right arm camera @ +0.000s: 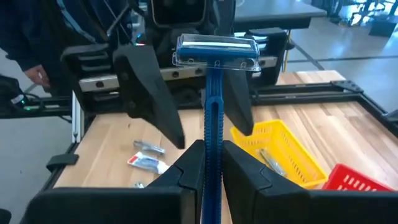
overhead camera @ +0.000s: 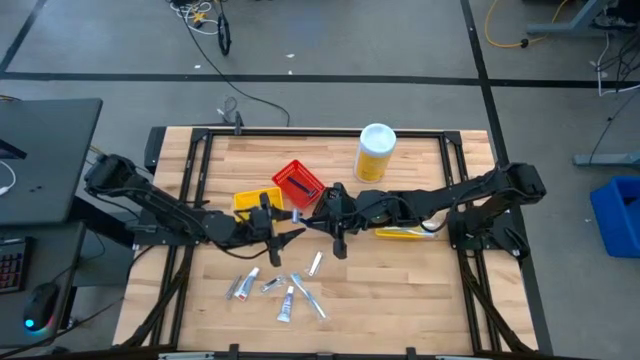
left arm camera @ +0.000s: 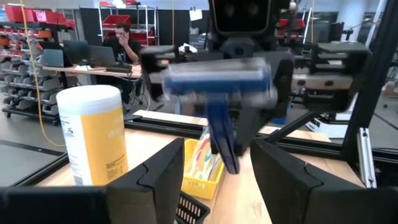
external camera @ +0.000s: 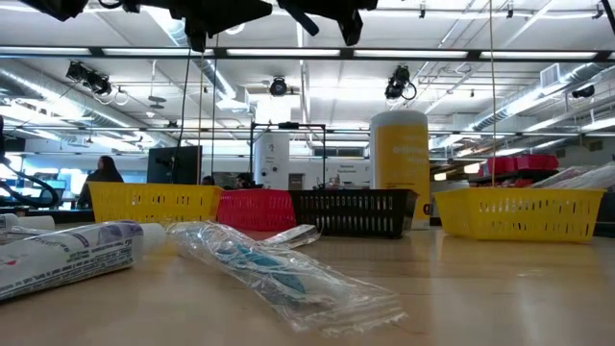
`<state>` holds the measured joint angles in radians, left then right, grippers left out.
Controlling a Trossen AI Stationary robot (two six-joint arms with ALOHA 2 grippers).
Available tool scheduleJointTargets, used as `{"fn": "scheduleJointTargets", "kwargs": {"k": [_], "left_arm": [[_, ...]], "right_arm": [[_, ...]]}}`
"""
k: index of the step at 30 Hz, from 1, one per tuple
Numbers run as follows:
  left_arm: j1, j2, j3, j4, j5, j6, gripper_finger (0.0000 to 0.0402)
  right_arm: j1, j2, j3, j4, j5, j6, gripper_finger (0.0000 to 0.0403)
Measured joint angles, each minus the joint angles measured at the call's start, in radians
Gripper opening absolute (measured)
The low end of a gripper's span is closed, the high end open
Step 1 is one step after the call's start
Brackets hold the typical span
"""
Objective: Pick & Place Travel size toiletries
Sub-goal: Put the razor into the red bin
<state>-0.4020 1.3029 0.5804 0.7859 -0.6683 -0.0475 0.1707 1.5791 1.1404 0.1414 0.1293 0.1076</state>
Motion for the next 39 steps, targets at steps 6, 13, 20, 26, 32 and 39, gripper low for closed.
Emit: {"fn": "scheduleJointTargets", "kwargs": {"k": [6, 13, 20, 26, 32, 39], "left_arm": [[0.0, 0.0, 0.0, 0.048, 0.023, 0.02, 0.0166], [0.007, 0.0, 0.0, 0.052, 0.03, 0.027, 0.0136], [0.047, 0.001, -0.001, 0.049, 0.061, 0.001, 0.0105], [0.059, 0.001, -0.001, 0.027, 0.108, -0.025, 0.0071], [0.058, 0.0, -0.001, 0.02, 0.093, -0.023, 0.0052], [0.059, 0.0, 0.0, 0.014, 0.085, -0.019, 0.0049]], "right_arm": [[0.0, 0.0, 0.0, -0.024, 0.0, 0.007, 0.0052], [0.0, 0.0, 0.0, 0.0, -0.001, 0.007, 0.0052], [0.0, 0.052, 0.001, 0.047, 0.0, -0.012, 0.0052], [-0.008, 0.063, 0.001, 0.087, 0.0, -0.019, 0.0052], [-0.008, 0.06, 0.001, 0.098, 0.0, -0.048, 0.0052], [-0.009, 0.059, 0.001, 0.081, 0.022, -0.053, 0.0056]]}}
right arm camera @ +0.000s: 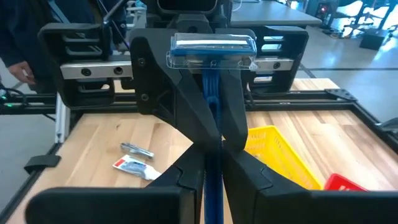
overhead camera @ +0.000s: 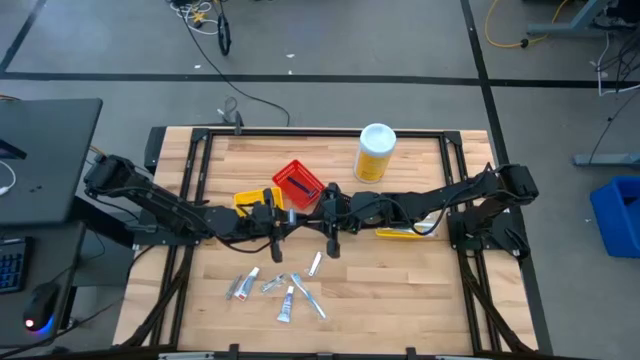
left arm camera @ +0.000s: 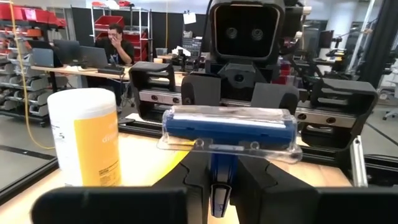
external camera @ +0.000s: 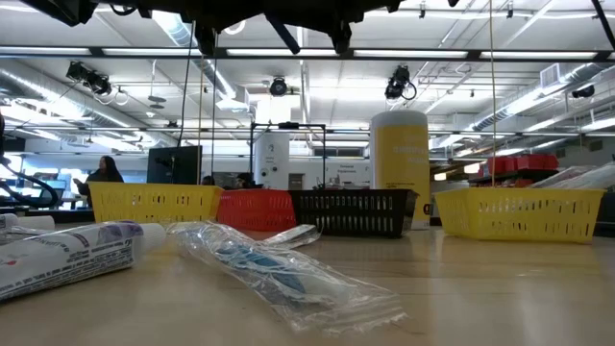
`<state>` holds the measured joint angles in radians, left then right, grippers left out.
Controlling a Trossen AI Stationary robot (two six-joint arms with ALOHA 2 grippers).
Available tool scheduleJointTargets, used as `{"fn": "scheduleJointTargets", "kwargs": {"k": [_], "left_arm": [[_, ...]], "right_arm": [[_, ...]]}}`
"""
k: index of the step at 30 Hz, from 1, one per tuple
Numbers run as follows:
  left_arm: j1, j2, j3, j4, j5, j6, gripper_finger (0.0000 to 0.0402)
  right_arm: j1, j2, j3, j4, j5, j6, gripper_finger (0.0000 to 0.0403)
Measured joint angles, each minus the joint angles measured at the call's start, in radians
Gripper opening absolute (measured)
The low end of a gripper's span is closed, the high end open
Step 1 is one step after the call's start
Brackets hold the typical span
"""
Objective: Pick & Place Travel size toiletries
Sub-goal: Put the razor into the red bin
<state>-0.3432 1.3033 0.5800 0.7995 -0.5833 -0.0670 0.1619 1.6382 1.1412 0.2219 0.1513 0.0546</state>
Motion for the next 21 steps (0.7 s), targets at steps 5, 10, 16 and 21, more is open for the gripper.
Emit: {"fn": "scheduleJointTargets", "kwargs": {"k": [5, 10, 16, 21], "left_arm": [[0.003, 0.0, 0.0, -0.009, -0.033, 0.002, 0.0044], [0.014, 0.0, 0.0, -0.025, -0.045, -0.017, 0.0042], [0.068, 0.0, 0.0, -0.16, -0.13, -0.081, 0.0042], [0.18, 0.0, 0.0, -0.304, -0.12, -0.14, 0.0043]], "right_arm": [[-0.005, -0.003, 0.0, -0.015, 0.013, -0.027, 0.0081], [-0.02, -0.003, 0.0, -0.024, 0.023, -0.034, 0.0121], [-0.029, -0.013, 0.0, -0.182, 0.227, -0.037, 0.0171], [-0.029, -0.03, 0.0, -0.347, 0.275, 0.04, 0.0208]]}}
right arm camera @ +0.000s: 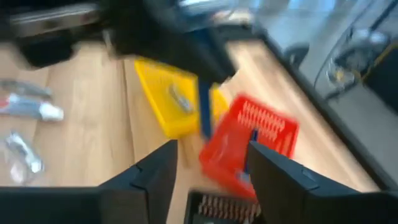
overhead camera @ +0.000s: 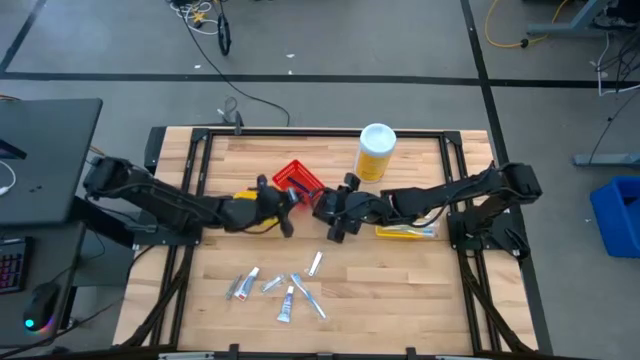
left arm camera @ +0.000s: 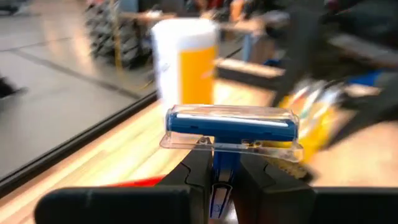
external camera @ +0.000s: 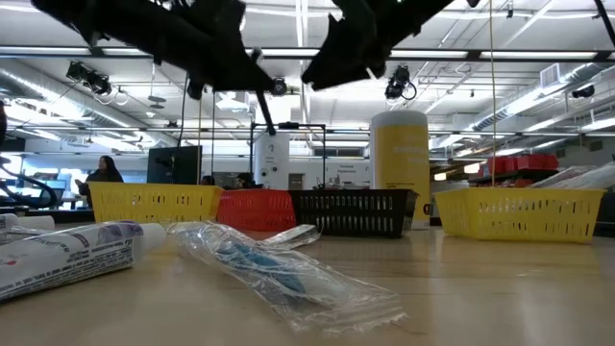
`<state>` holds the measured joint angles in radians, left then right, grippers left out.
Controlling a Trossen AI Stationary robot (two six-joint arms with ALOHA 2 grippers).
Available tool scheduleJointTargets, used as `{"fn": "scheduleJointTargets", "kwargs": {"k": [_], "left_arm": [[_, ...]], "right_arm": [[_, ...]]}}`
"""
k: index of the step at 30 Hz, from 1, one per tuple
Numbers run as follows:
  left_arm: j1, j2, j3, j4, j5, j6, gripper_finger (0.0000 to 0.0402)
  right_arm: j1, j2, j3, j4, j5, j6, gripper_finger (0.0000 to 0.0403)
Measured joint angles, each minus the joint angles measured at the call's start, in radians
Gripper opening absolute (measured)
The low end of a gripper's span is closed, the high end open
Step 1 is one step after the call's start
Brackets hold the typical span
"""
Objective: Pick & Place Travel size toiletries
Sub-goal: Put the razor into the red bin
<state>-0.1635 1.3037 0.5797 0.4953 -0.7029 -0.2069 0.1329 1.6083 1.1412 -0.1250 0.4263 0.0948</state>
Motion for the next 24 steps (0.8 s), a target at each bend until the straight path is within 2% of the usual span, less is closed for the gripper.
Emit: {"fn": "scheduleJointTargets", "kwargs": {"k": [5, 8, 12, 14, 24], "left_arm": [[0.132, 0.012, 0.0, -0.094, 0.055, 0.016, 0.0043], [0.199, 0.036, 0.0, -0.144, 0.125, 0.108, 0.0043], [0.273, 0.092, 0.0, -0.142, 0.255, 0.269, 0.0043], [0.301, 0.125, 0.0, -0.138, 0.29, 0.326, 0.0043], [0.367, 0.254, 0.0, -0.144, 0.265, 0.498, 0.0043]], "right_arm": [[0.0, -0.001, 0.0, -0.099, 0.0, 0.069, 0.023], [0.0, -0.001, 0.0, -0.13, 0.0, 0.081, 0.0237], [0.0, -0.001, 0.0, -0.137, -0.01, 0.081, 0.0237], [0.0, -0.001, 0.0, -0.142, -0.01, 0.081, 0.0233], [0.0, -0.001, 0.0, -0.148, -0.01, 0.081, 0.021]]}}
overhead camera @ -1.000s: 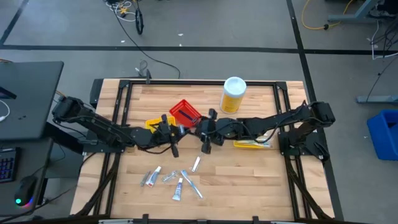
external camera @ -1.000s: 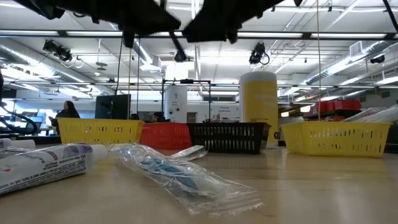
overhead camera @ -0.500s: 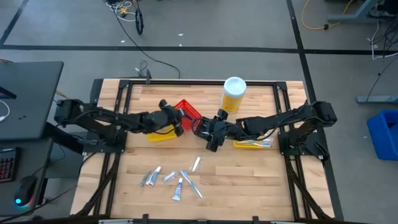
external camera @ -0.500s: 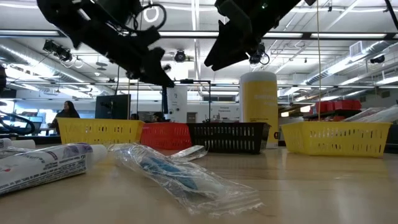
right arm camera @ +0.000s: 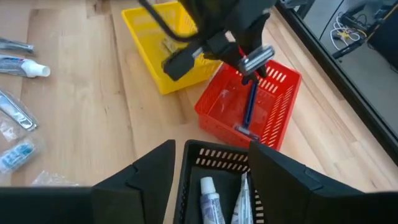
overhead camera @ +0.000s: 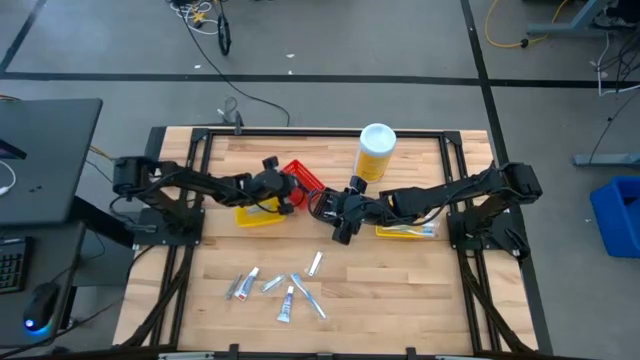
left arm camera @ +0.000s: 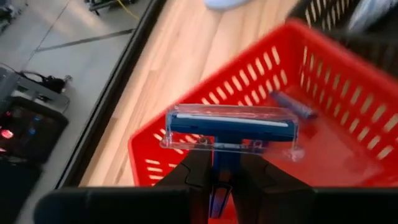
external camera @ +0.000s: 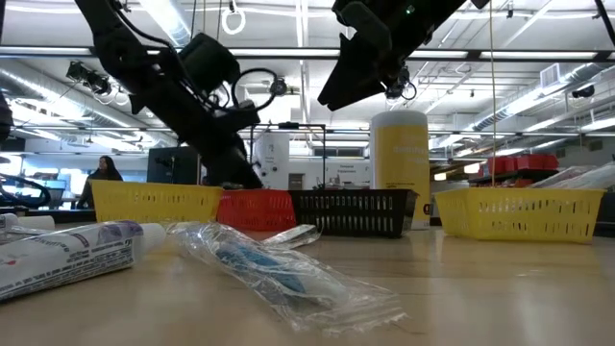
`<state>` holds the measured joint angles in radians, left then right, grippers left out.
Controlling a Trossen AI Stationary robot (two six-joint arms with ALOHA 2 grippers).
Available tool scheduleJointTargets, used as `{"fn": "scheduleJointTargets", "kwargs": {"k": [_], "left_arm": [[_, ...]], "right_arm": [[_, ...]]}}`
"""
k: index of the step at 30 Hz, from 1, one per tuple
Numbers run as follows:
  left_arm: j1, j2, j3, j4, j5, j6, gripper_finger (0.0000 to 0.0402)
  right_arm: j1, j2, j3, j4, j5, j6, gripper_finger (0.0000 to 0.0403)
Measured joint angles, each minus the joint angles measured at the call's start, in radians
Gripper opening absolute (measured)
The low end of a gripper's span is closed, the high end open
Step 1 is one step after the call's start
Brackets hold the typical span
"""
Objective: Pick & Place Travel size toiletries
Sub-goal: Put the razor into the red bin, then put the nail cutter into the left yellow bin
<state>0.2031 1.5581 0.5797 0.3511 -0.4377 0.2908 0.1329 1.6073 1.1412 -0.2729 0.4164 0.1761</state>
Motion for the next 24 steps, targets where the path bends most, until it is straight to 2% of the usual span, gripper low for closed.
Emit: {"fn": "scheduleJointTargets", "kwargs": {"k": [4, 15, 21, 24], "left_arm": [[0.0, 0.04, 0.0, 0.007, -0.009, 0.05, 0.0053], [-0.013, 0.038, 0.032, -0.007, -0.021, 0.066, 0.0128], [-0.071, 0.038, 0.095, -0.017, -0.148, 0.195, 0.0152], [-0.122, 0.037, 0.154, -0.115, -0.176, 0.238, 0.0155]], "right_arm": [[0.0, 0.0, 0.0, 0.0, 0.0, 0.0, 0.0205], [0.0, 0.0, 0.0, -0.005, -0.001, 0.0, 0.0209], [0.0, 0.0, 0.0, -0.017, -0.002, 0.0, 0.0217], [0.0, 0.0, 0.0, -0.018, -0.03, 0.0, 0.0217]]}}
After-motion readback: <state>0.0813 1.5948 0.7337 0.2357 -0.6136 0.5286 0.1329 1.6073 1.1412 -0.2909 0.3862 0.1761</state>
